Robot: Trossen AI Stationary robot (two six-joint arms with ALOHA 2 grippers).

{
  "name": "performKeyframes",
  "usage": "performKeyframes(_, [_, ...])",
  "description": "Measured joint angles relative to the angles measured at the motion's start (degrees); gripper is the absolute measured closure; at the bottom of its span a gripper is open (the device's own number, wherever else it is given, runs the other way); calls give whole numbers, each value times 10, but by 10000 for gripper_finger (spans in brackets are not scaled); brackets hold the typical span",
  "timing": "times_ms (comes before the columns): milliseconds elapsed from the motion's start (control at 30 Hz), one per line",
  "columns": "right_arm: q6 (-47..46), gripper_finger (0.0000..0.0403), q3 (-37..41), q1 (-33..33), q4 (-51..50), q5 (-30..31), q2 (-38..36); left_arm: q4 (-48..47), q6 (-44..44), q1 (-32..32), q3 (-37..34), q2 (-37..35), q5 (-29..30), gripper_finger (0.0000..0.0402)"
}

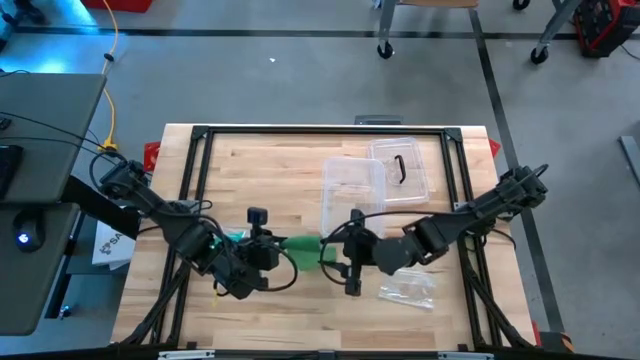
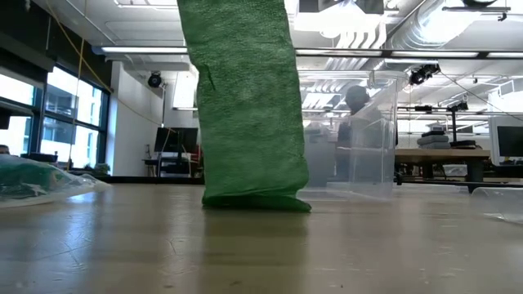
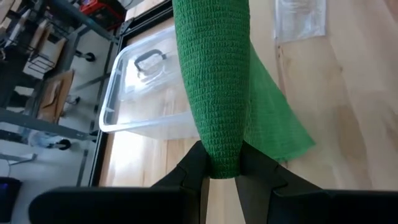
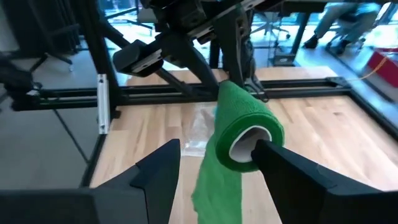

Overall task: Roll bandage
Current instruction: Roll the green bandage

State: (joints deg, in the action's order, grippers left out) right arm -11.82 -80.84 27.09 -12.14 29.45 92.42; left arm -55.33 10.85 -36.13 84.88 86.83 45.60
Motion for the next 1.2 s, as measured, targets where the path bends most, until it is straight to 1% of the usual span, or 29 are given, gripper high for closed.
performKeyframes(167, [-3,190,0,-11,12,-11,0,0,0,0,0,4,5,348])
performKeyframes(300, [-30,190,0,-29,29,-59,-2,-2,-4,0,0,15,14,348])
performKeyframes(400, [-62,190,0,-44,17,-64,-4,-2,-4,1,-1,25,20,348])
performKeyframes(433, [-58,190,0,-47,11,-67,-5,-3,-2,1,-1,26,22,348])
performKeyframes(500, [-18,190,0,-50,6,-89,-5,-4,5,0,-1,26,23,348])
performKeyframes(567, [18,190,0,-46,6,-96,-5,-4,21,0,-1,24,25,348])
performKeyframes(733, [90,190,0,-25,5,-85,-5,-4,36,0,-1,23,34,348])
performKeyframes(833, [107,190,0,-15,5,-83,-4,-4,36,0,-1,24,44,348])
performKeyframes(900, [101,190,0,-10,5,-52,-4,-3,37,1,-1,24,52,348])
performKeyframes(1033, [54,190,0,-7,6,25,-4,-4,39,2,-1,24,86,348])
performKeyframes(1200, [53,190,-1,11,8,78,-13,-10,41,2,0,25,113,348])
